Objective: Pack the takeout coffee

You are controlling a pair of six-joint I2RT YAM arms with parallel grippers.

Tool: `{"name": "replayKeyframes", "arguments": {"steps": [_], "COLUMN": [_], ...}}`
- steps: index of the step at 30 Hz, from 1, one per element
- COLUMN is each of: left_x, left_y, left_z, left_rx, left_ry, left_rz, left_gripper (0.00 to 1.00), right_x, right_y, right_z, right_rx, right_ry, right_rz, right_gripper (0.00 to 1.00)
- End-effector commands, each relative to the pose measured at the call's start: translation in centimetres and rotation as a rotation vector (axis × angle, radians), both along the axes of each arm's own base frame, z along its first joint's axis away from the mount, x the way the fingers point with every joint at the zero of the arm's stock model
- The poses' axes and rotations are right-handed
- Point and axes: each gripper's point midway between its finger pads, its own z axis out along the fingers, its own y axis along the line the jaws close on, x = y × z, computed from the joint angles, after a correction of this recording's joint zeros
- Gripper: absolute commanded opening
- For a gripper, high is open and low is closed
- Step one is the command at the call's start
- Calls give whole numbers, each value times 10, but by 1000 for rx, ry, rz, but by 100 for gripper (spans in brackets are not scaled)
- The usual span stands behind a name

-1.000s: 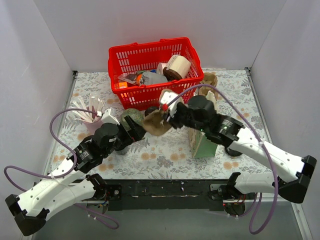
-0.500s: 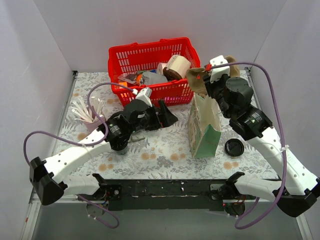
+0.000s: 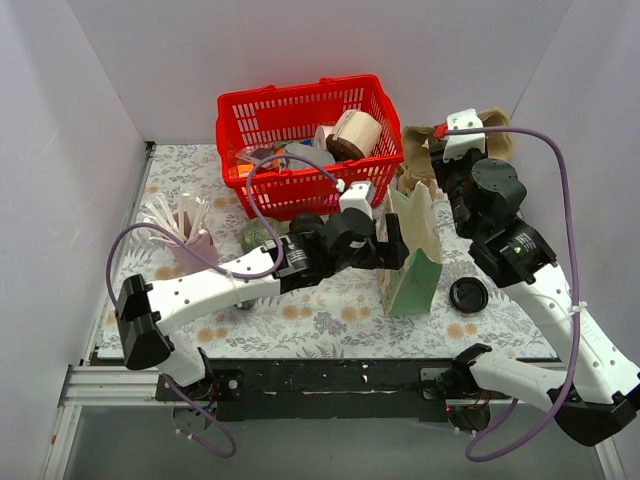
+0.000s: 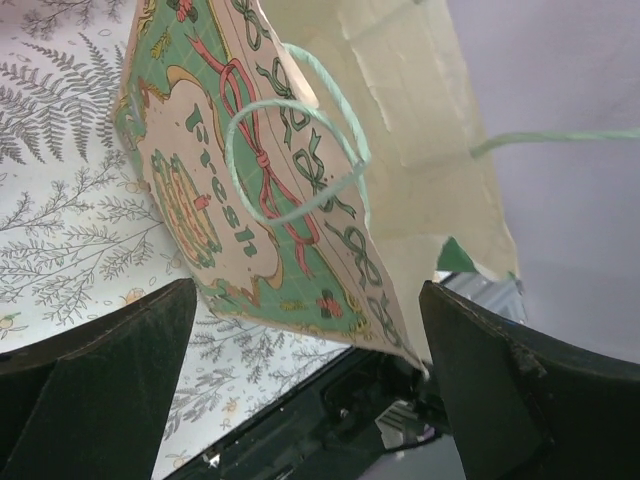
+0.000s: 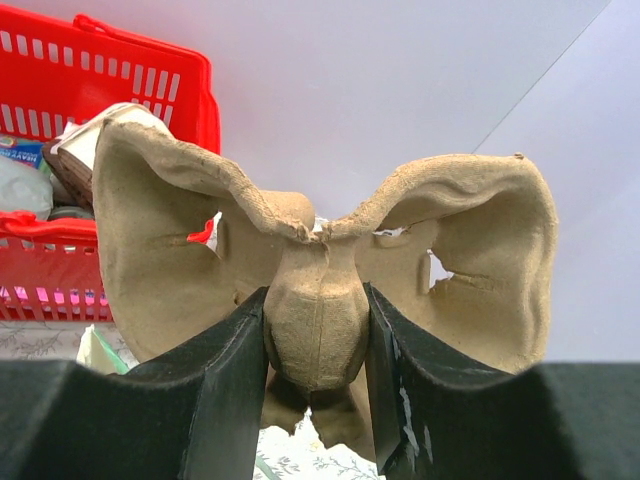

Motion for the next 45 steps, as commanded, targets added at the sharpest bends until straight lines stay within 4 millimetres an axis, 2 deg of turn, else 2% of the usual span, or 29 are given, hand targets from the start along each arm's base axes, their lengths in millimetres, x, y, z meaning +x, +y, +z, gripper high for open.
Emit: {"name": "replayKeyframes", "arguments": {"steps": [1,4,7,8,11,14,17,18,19,20,22,24,31,34,35,37,42,45], "left_x": [15,24,29,30,34,32,22,20,16,13,14,7,18,25,26,24,23,21], "left_y": [6,5,4,4,12,23,34,37,41,46,55,59,86,95,97,98,102,108], "left_z": [-5,-12,-16,-16,-15,-6,5,6,3,10,12,11,-15,-17,-17,-18,-13,-4], "left_rx": [105,137,162,164,195,209,226,238,243,229,234,234,332,328,326,316,290,268], "left_ry": [-59,-73,-85,-88,-105,-125,-139,-150,-147,-160,-171,-163,-114,-95,-92,-84,-76,-86], "left_rz": [108,143,165,166,188,190,110,82,53,26,-15,-82,-63,-45,-44,-55,-33,-13], "left_gripper": [88,78,61,50,34,24,11,2,0,0,0,0,0,8,14,21,46,51], "right_x": [-1,-4,-7,-8,-13,-16,-19,-20,-21,-23,-27,-31,-49,-57,-60,-65,-83,-92], "right_y": [-2,1,4,4,2,8,16,18,24,26,35,41,68,77,80,88,111,125], "right_z": [6,5,0,-3,-4,-5,-4,0,-1,0,-2,-5,-6,-4,4,7,13,16], "right_rx": [29,42,51,51,64,62,38,35,30,31,24,8,9,10,13,10,-17,-7], "right_ry": [-46,-52,-45,-40,-39,-40,-34,-39,-34,-37,-38,-25,4,32,21,22,-9,-18], "right_rz": [0,30,55,58,64,112,170,183,218,234,296,342,525,594,615,672,844,937], "right_gripper": [47,47,47,47,47,47,47,47,47,47,47,48,48,48,48,48,48,49]}}
